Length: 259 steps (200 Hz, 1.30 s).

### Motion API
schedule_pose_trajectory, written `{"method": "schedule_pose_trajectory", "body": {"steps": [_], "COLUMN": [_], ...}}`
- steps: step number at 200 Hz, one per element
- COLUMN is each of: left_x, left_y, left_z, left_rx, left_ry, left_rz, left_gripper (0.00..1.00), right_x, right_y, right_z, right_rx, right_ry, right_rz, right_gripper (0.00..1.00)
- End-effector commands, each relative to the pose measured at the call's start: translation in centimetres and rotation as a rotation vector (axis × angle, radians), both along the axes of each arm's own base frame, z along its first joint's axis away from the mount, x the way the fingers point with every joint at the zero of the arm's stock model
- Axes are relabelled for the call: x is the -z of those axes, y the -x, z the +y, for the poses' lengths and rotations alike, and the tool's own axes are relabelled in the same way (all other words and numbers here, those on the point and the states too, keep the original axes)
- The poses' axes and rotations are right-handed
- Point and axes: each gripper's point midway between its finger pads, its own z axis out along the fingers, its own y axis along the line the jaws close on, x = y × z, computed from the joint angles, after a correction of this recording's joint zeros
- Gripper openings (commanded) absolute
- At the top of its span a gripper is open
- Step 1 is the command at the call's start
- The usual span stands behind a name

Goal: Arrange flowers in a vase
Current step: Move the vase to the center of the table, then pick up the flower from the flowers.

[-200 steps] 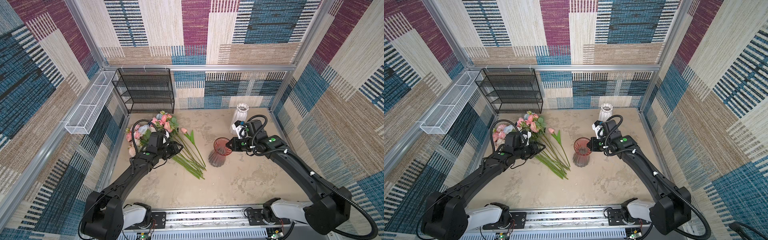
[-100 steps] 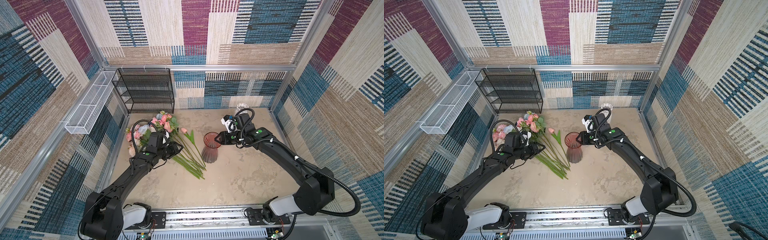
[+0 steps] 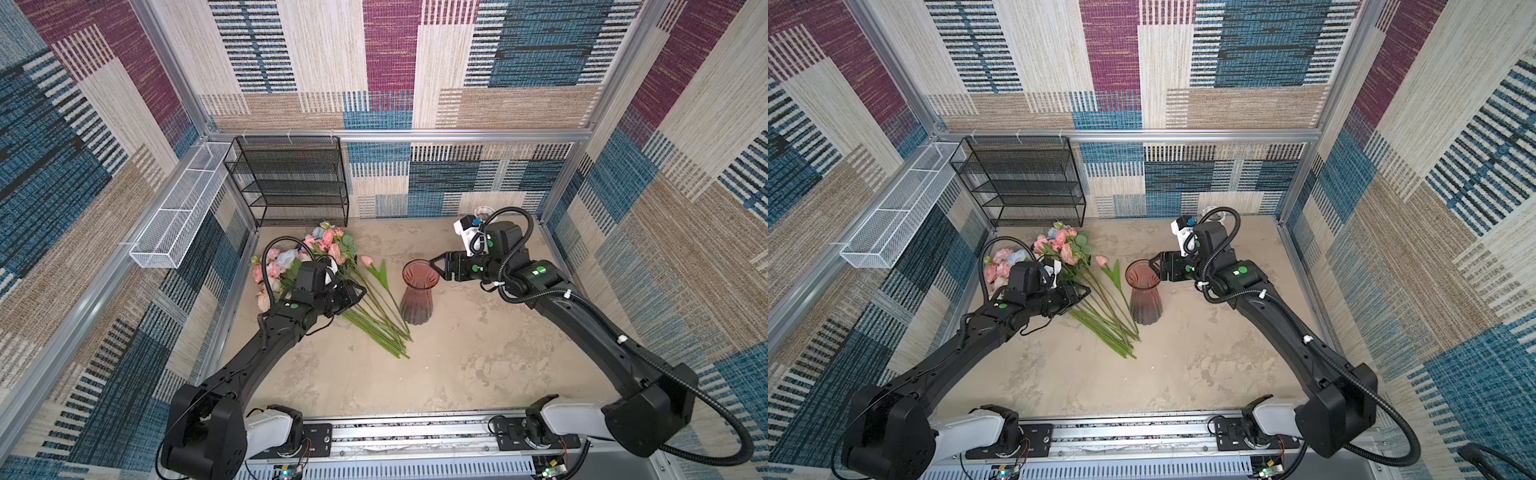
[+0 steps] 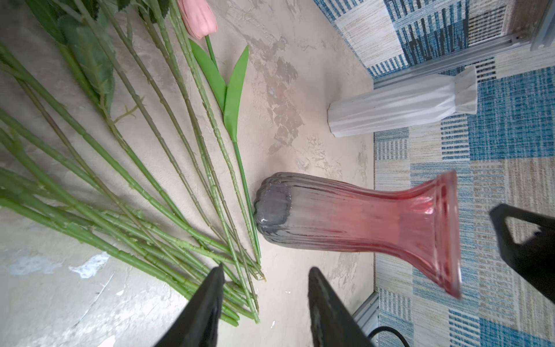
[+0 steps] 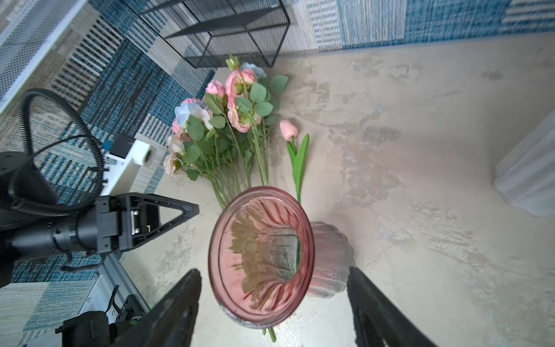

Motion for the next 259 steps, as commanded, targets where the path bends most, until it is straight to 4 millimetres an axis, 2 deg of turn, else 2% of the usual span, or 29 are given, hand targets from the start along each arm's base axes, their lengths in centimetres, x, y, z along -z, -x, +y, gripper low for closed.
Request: {"method": "schedule_pose_trajectory", "body": {"steps": [1, 24, 38, 52, 66, 80, 104, 172, 196, 225, 245, 259], "left_x": [0.2, 1.5, 2.4, 3.3, 4.2, 5.0, 5.6, 8.9, 9.0, 8.1, 8.2, 8.7], "left_y": [-1.9, -4.5, -6.1, -7.5, -8.7, -9.8, -11.2, -12.7, -13.5, -14.4, -14.7, -14.6], "left_z": [0.5, 0.1, 0.0, -0.1, -0.2, -0.3, 0.0, 0.6, 0.5, 0.6, 0.5, 0.2], "left_rx": [-0.047, -0.068, -0.087, -0.107, -0.121, -0.135, -0.161, -0.168, -0.174, -0.187, -0.177, -0.163], "left_ry": [-0.038, -0.060, -0.071, -0.087, -0.096, -0.108, -0.137, -0.245, -0.250, -0.257, -0.259, -0.257], "left_rz": [-0.022, -0.004, -0.004, -0.006, 0.008, 0.021, 0.018, 0.093, 0.089, 0.053, 0.046, 0.056], "left_gripper": [0.34, 0.27, 0.32, 0.41, 0.46, 0.46, 0.41, 0.39, 0.32, 0.24, 0.23, 0.29], "right_x": [-3.8, -5.4, -6.0, -5.9, -5.6, -5.3, -5.2, -5.9, -6.0, -5.7, -5.4, -5.3], "right_y": [0.2, 1.4, 2.0, 2.4, 2.7, 2.9, 3.3, 3.5, 3.6, 3.7, 3.7, 3.8], "right_z": [-0.8, -2.1, -2.8, -3.2, -3.4, -3.7, -4.2, -4.8, -4.8, -4.8, -4.9, -4.9], "right_rx": [0.046, 0.094, 0.114, 0.127, 0.131, 0.138, 0.154, 0.171, 0.171, 0.170, 0.171, 0.170], "right_ry": [-0.085, -0.136, -0.155, -0.153, -0.147, -0.140, -0.128, -0.115, -0.112, -0.112, -0.111, -0.111], "right_rz": [-0.153, -0.239, -0.270, -0.272, -0.264, -0.260, -0.268, -0.295, -0.297, -0.289, -0.282, -0.281], "right_gripper": [0.77, 0.74, 0.74, 0.74, 0.74, 0.74, 0.75, 0.75, 0.75, 0.75, 0.75, 0.76]}}
